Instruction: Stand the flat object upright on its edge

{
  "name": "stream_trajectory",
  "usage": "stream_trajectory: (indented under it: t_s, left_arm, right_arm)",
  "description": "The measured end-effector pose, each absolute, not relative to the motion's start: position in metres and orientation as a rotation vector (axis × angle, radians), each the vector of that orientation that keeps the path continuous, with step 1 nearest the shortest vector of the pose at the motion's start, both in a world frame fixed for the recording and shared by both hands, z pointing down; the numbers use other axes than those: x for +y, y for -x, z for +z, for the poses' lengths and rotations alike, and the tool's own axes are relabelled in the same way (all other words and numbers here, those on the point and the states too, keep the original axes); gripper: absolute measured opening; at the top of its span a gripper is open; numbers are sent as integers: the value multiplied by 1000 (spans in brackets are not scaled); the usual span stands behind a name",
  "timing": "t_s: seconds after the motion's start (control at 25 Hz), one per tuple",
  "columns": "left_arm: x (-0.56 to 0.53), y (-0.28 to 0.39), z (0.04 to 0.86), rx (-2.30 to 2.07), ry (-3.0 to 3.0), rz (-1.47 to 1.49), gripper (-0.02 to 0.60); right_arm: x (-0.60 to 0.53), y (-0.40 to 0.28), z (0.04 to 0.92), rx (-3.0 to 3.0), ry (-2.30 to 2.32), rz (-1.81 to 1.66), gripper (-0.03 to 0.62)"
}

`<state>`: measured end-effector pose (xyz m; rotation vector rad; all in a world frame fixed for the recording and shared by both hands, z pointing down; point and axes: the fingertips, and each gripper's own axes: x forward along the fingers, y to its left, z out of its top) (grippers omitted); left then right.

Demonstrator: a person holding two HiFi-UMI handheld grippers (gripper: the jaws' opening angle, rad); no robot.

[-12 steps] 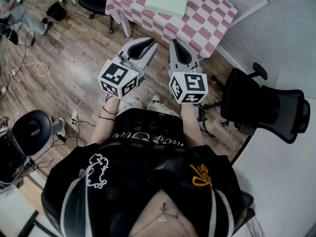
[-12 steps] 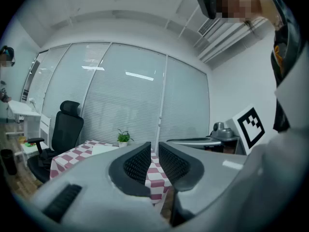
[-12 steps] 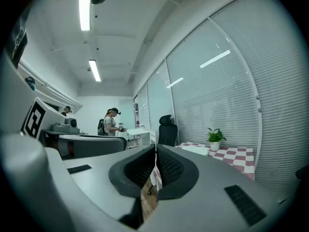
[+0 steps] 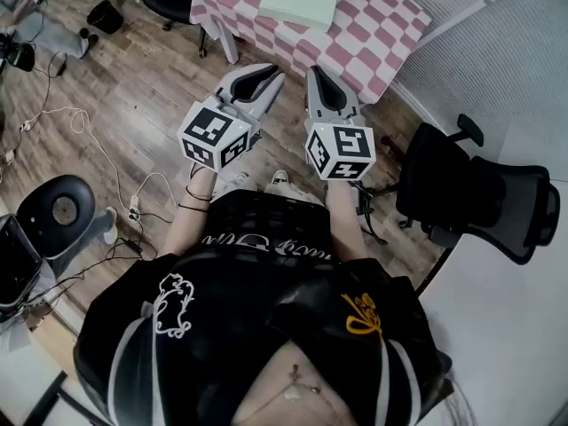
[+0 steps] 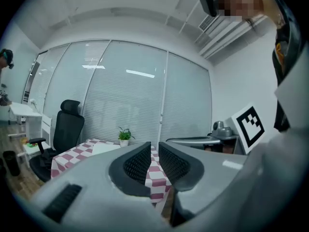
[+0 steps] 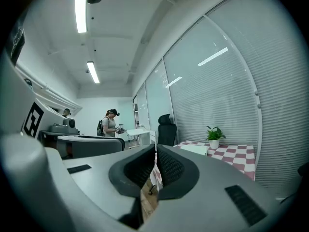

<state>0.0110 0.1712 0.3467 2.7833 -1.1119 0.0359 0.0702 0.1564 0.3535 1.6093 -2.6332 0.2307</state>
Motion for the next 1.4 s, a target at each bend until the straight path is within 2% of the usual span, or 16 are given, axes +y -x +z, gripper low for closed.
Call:
stream_trajectory:
  t_s: [0.76,1.4]
  left_arm:
    - [148,-53,374,-1200,-2700,88,60]
    - [65,-28,390,-1129,-2714,131,60]
  right_arm:
    - [128,-112,382,-2660,-1467,287,18]
    - [52,-103,398,-2579,-1559,322,18]
